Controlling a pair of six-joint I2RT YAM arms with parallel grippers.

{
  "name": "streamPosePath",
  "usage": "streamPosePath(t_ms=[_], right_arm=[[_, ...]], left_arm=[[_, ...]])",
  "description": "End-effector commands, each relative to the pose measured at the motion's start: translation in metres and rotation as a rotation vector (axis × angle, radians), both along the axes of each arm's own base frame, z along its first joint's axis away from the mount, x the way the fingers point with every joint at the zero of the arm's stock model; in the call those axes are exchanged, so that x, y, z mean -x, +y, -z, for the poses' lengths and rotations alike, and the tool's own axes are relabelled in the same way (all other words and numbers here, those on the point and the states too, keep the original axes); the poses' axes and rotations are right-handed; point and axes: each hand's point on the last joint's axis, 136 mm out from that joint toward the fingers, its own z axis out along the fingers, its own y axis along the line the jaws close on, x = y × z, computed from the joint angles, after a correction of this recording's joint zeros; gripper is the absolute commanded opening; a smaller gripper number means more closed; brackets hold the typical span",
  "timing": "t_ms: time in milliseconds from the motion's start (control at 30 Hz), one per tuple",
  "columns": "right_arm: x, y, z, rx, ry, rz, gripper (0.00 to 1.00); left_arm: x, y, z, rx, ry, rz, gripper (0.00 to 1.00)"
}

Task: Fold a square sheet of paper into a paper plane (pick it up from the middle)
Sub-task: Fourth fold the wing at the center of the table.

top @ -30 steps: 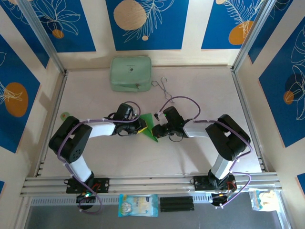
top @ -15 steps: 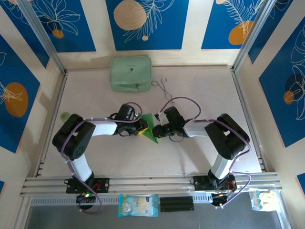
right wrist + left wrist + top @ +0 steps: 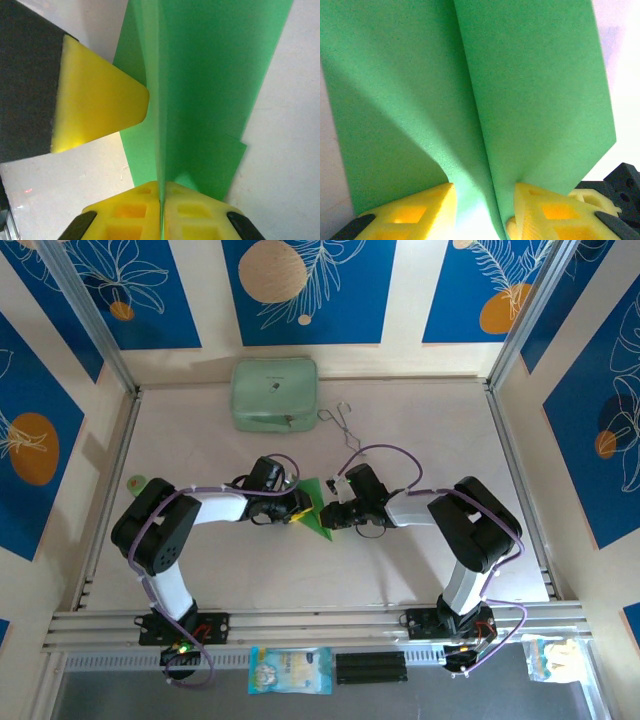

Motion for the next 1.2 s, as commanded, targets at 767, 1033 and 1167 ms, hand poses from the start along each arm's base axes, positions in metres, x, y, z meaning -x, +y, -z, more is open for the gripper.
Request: streamPosePath(t_ms=[767, 1033, 1167], right_arm=[[0.007, -0.004, 0.012, -0.115, 0.171, 0.012, 0.04], [0.008, -0.004, 0.014, -0.131, 0.199, 0.012, 0.04], [0.006, -0.004, 0.014, -0.13, 0.2, 0.014, 0.04]], left_arm=[[0.001, -0.016, -0.017, 0.048, -0.044, 0.067, 0.39], [0.001, -0.018, -0.009, 0.029, -0.024, 0.081, 0.43], [0.003, -0.015, -0.003, -0.004, -0.002, 0.073, 0.46]])
